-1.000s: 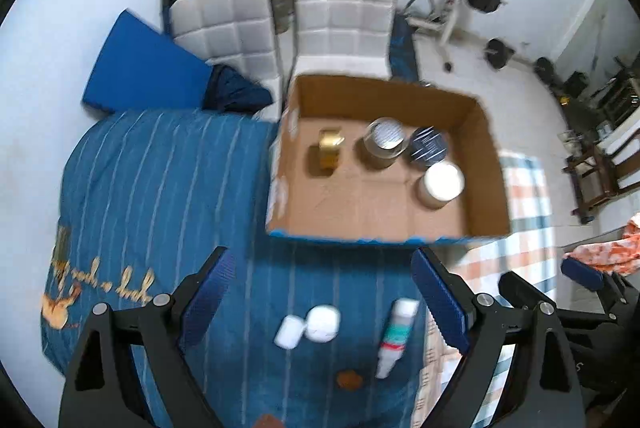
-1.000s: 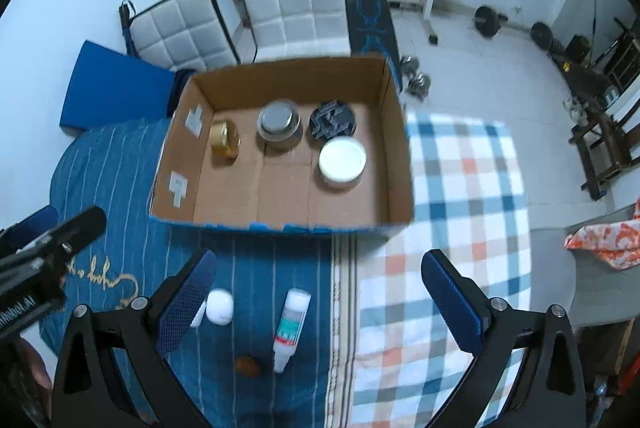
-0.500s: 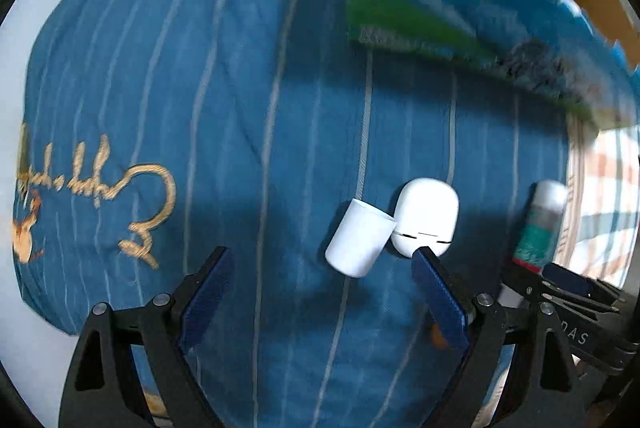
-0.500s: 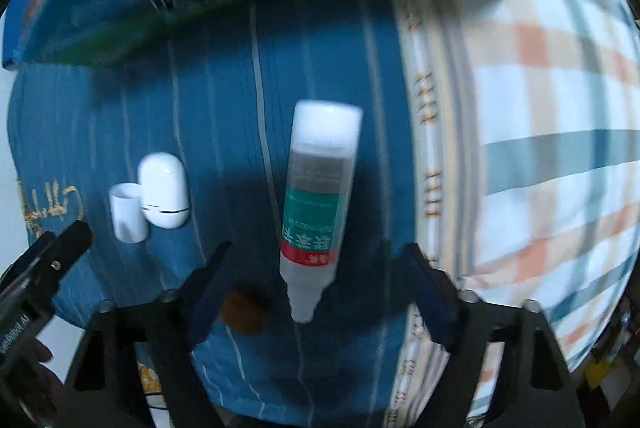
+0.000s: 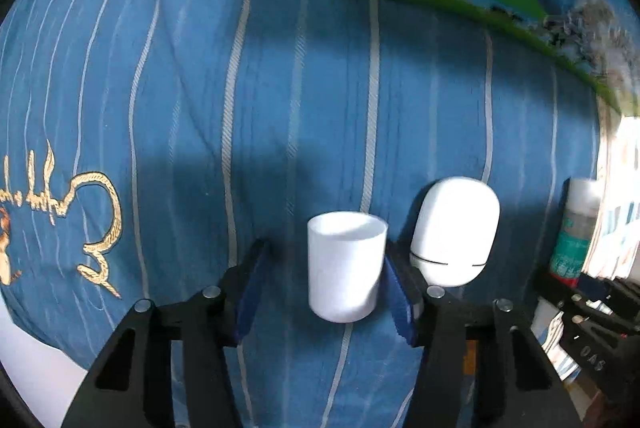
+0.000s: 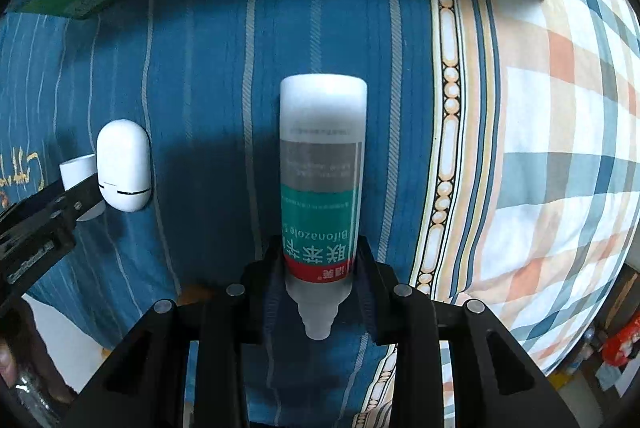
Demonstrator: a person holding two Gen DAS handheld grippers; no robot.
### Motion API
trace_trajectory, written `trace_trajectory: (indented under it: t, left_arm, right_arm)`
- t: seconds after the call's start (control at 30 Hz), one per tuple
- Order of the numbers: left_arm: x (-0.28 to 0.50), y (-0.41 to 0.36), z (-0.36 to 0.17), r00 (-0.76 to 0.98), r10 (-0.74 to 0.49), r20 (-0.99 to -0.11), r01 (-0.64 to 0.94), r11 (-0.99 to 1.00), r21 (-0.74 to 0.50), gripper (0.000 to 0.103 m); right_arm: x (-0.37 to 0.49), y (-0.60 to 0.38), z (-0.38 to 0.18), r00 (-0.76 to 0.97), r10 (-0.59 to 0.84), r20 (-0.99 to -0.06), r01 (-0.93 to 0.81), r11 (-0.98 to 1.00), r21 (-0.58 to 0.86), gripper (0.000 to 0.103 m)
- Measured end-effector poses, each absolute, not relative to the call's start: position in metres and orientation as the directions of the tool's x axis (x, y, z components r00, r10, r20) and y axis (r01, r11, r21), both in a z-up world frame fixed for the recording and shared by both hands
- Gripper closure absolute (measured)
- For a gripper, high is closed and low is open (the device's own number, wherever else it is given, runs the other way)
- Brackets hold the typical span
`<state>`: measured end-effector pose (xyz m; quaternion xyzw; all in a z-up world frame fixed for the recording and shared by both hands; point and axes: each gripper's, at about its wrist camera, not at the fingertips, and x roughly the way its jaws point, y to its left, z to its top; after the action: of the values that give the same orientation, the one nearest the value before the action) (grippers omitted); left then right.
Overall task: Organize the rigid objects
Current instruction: 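Grasp the white cup with the left tool while the right tool grasps the eye-drop bottle, then carry the white cup with the left tool while the right tool carries the eye-drop bottle to the box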
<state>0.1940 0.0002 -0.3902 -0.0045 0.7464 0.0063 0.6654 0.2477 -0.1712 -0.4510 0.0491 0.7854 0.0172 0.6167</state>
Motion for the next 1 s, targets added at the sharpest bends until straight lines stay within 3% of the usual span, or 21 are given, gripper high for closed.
trace_trajectory:
  t: [0.17, 0.5, 1.0]
  left_arm:
    - [0.190, 0.002, -0.387, -0.106, 0.004, -0.994, -0.023, 1.000, 0.007, 0.074]
    - [0.159, 0.005, -0.347, -0.056, -0.030, -0.998, -0.071, 0.997, -0.026, 0.074]
    - [0.143, -0.042, -0.203, 0.144, -0.174, -0.974, 0.047, 0.985, -0.169, 0.074]
  right_arm:
    - [0.252, -0.156, -0.453, -0.244, 0.064, -0.968, 0.028, 0.998, 0.059, 0.066]
    - [0.226, -0.155, -0.430, -0.206, 0.117, -0.972, 0.003, 0.993, 0.119, 0.068]
    - [0.206, -0.187, -0.275, 0.025, 0.290, -0.957, -0.012, 0.957, 0.290, 0.068]
